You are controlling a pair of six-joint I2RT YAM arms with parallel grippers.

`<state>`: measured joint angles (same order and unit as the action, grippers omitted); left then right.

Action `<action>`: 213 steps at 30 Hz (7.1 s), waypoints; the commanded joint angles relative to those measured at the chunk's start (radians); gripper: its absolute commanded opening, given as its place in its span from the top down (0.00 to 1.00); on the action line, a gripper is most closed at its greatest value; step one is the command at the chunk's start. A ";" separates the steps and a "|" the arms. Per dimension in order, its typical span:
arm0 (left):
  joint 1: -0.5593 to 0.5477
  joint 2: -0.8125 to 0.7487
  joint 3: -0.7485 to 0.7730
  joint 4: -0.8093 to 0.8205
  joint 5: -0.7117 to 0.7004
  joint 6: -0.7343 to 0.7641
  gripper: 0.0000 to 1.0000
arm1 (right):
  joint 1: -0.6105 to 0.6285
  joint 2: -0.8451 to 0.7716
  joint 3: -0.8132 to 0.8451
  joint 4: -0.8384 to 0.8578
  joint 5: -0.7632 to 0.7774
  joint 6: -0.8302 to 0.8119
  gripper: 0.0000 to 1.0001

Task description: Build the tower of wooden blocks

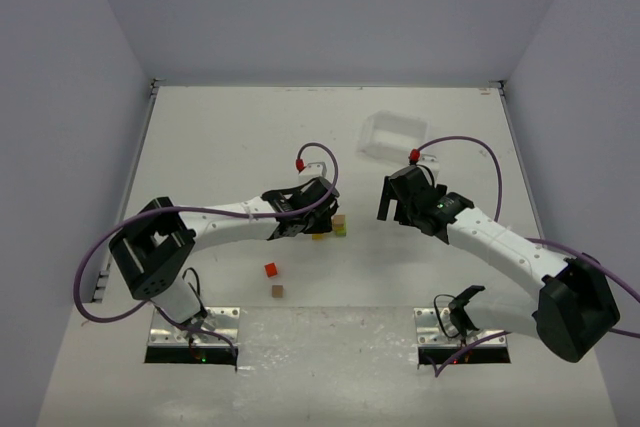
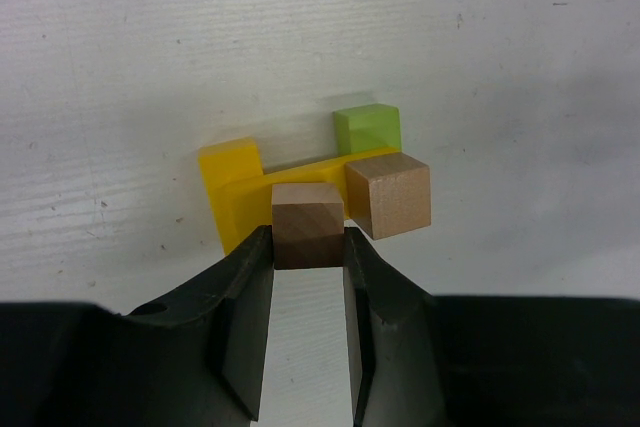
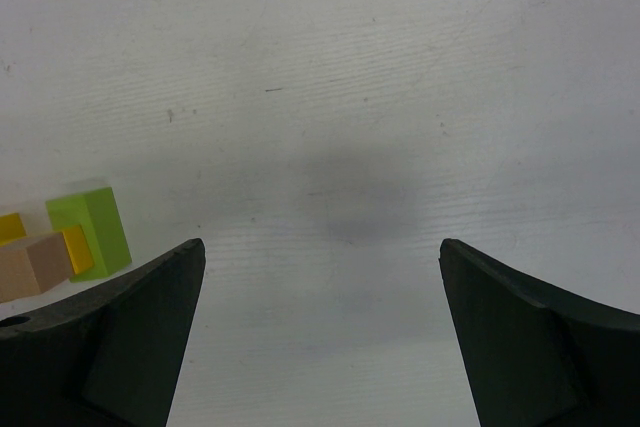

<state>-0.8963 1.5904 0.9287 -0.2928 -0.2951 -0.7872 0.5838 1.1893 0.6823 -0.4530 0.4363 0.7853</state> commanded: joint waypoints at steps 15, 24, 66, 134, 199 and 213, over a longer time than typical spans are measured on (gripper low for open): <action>-0.012 -0.013 0.022 0.017 -0.018 -0.019 0.62 | -0.007 0.012 0.010 0.017 0.014 -0.004 0.01; -0.013 -0.073 0.015 0.017 -0.007 -0.011 0.62 | -0.007 0.017 0.018 0.019 -0.010 -0.018 0.01; -0.024 -0.117 -0.167 0.237 0.088 0.095 1.00 | 0.008 0.251 0.115 0.243 -0.428 -0.289 0.01; -0.036 -0.041 -0.102 0.263 0.061 0.067 1.00 | 0.016 0.324 0.152 0.234 -0.481 -0.290 0.01; 0.123 -0.114 -0.123 0.218 0.140 0.157 1.00 | 0.016 0.371 0.195 0.169 -0.422 -0.273 0.01; 0.123 -0.104 -0.124 0.220 0.155 0.166 1.00 | 0.015 0.381 0.201 0.180 -0.476 -0.261 0.01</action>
<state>-0.7712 1.4844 0.7780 -0.1204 -0.1546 -0.6344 0.5926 1.5615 0.8608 -0.2924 -0.0230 0.5071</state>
